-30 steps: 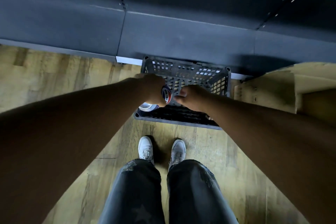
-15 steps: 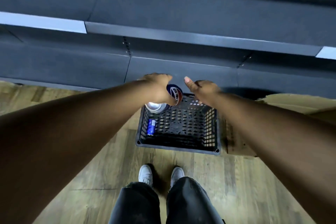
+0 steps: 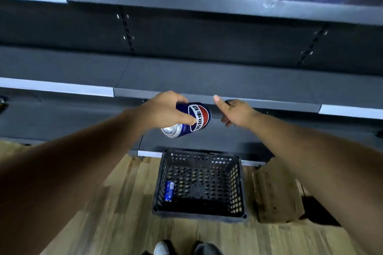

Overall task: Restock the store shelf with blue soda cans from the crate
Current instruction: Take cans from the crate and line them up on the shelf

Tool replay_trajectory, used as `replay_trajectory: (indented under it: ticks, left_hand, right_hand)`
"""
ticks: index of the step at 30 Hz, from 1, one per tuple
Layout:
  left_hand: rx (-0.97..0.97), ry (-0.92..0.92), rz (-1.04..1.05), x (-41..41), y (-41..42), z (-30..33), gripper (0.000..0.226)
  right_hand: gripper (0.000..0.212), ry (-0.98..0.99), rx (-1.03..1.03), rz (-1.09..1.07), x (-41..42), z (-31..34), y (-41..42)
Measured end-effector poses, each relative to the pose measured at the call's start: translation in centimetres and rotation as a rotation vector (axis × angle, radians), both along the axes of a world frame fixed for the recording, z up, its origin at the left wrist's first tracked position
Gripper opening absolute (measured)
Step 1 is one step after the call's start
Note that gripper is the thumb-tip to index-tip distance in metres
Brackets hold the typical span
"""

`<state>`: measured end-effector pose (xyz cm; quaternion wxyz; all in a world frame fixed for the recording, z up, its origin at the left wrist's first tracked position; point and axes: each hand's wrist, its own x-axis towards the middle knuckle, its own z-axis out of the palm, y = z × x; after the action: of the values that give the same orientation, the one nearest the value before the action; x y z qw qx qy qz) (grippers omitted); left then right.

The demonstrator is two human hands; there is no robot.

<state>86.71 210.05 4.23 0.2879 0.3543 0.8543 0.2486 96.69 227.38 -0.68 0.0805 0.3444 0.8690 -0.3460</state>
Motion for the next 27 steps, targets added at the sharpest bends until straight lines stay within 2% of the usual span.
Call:
replay_trajectory:
  ticks: [6, 9, 14, 16, 19, 23, 27]
  left_hand:
    - [0.191, -0.01, 0.04, 0.1, -1.6, 4.6, 0.051]
    - [0.291, -0.069, 0.108, 0.1, -2.5, 5.9, 0.056]
    - [0.465, -0.159, 0.218, 0.6, -3.5, 6.7, 0.052]
    - [0.546, -0.139, 0.25, 1.0, -3.5, 6.9, 0.049]
    - [0.654, -0.081, 0.298, 1.6, -3.5, 7.3, 0.058]
    - [0.806, -0.079, 0.302, 2.4, -3.3, 8.2, 0.057]
    - [0.962, -0.176, 0.355, 2.9, -3.0, 8.9, 0.049]
  right_hand:
    - [0.067, 0.005, 0.106, 0.061, 0.2, 4.8, -0.4]
    - [0.055, 0.067, 0.06, 0.06, 0.0, 6.3, -0.5]
    - [0.056, 0.227, -0.256, -0.129, -0.5, 8.2, -1.5]
    - [0.055, 0.331, -0.45, -0.24, -0.8, 8.9, -2.3]
    - [0.053, 0.476, -0.713, -0.385, -1.4, 9.7, -4.1]
    - [0.058, 0.667, -0.985, -0.441, -2.0, 11.1, -6.0]
    - [0.068, 0.784, -1.093, -0.406, -2.1, 12.8, -6.6]
